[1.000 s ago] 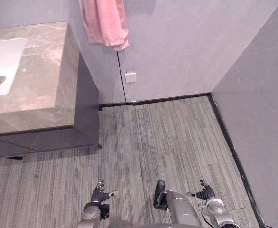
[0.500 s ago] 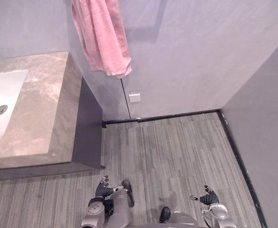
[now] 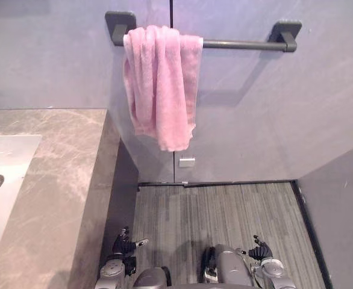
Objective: Organize washtable
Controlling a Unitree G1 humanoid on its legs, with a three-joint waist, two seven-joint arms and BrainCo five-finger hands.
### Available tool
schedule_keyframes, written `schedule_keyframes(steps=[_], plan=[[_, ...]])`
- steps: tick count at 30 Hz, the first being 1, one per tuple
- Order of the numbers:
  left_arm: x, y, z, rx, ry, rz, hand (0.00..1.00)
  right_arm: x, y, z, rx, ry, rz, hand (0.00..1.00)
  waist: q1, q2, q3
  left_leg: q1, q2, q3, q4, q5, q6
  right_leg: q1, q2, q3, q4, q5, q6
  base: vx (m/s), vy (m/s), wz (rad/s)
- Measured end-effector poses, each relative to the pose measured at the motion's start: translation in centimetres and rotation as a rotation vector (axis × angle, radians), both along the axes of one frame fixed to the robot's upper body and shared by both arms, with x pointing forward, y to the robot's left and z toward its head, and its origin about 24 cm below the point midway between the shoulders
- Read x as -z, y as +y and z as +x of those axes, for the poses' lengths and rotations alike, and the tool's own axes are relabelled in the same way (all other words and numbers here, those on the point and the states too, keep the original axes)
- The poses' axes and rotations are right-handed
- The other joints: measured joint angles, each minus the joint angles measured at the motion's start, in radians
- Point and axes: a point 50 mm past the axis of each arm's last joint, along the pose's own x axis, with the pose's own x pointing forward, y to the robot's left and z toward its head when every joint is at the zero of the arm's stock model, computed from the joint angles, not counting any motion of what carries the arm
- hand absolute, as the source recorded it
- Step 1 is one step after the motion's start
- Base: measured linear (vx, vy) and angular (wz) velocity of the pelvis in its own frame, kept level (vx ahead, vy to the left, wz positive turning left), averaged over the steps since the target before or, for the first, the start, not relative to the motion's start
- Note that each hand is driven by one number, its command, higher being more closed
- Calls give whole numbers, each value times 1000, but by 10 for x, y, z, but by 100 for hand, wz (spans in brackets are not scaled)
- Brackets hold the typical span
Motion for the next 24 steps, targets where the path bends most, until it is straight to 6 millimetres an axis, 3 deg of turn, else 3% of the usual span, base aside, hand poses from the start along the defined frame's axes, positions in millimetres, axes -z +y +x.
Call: schedule_keyframes(steps=[1,2,5,6,7,8,9,11,12,14,15,16,17,21,24], plan=[[1,-2,0,-1,6,-5,0,2,-2,-5,6,14,-3,0,-3,-16,-5,25,4,-19,2,-30,-39,-4,-1,13,30,54,-40,432,-209,57],[4,-8,-1,0,19,-21,0,0,-7,-4,15,11,-15,0,3,19,-13,34,42,-32,4,-35,-52,-12,17,-5,78,32,-54,323,-169,30],[6,-17,-3,5,25,-42,0,0,-9,-4,29,10,-15,0,-1,50,-25,10,86,-46,73,-7,-100,21,48,-37,54,-34,-68,380,-252,18],[6,-20,-3,-1,23,-52,0,1,-7,-6,33,14,-8,0,-3,54,-26,-16,98,-50,140,1,-113,44,56,-46,34,-38,-75,317,-228,26],[7,-25,-3,-7,22,-68,0,2,-8,-12,48,27,-8,0,0,59,-23,-71,125,-49,301,30,-159,109,73,-54,-8,-43,-82,345,-230,20],[8,-30,-5,-15,23,-83,0,4,-6,-17,53,33,-1,0,9,58,-22,-110,158,-38,442,25,-165,169,84,-58,-42,-52,-92,249,-149,9],[8,-32,-6,-24,20,-93,0,4,-5,-19,56,32,3,0,15,58,-22,-132,176,-20,506,24,-163,202,90,-61,-58,-57,-95,211,-107,3],[7,-37,-4,-26,9,-108,0,3,-4,-20,67,21,5,0,25,49,-24,-205,202,41,551,-2,-118,262,93,-62,-102,-64,-94,196,-78,0],[7,-36,-3,-27,7,-105,0,3,-4,-18,66,16,5,0,29,49,-26,-238,193,54,471,-14,-98,279,92,-49,-118,-64,-93,142,-34,-12],[7,-34,-3,-27,9,-99,0,2,-4,-15,68,11,6,0,31,48,-25,-254,162,40,321,-14,-98,285,82,-33,-125,-62,-83,143,68,-28],[8,-34,-6,-26,18,-97,0,2,-6,-17,69,17,-1,0,30,57,-30,-246,125,-3,140,26,-98,289,78,-20,-131,-62,-65,139,108,-25],[8,-34,-7,-26,20,-97,0,2,-8,-17,68,18,-5,0,30,59,-32,-245,122,-7,121,39,-95,289,78,-17,-131,-62,-64,142,153,-42],[10,-32,-11,-27,36,-92,0,2,-11,-19,69,25,-13,0,35,77,-38,-229,113,-16,80,135,-79,292,83,14,-133,-66,-45,166,150,-38],[11,-21,-15,-10,61,-56,0,8,-2,-33,77,65,13,0,31,25,-64,-166,60,9,-30,165,-53,329,39,24,-187,-50,-10,132,118,-8],[12,-21,-17,-3,66,-53,0,10,-1,-37,80,82,14,0,25,24,-68,-129,33,18,-81,179,-44,352,25,29,-213,-45,5,84,70,-2]])
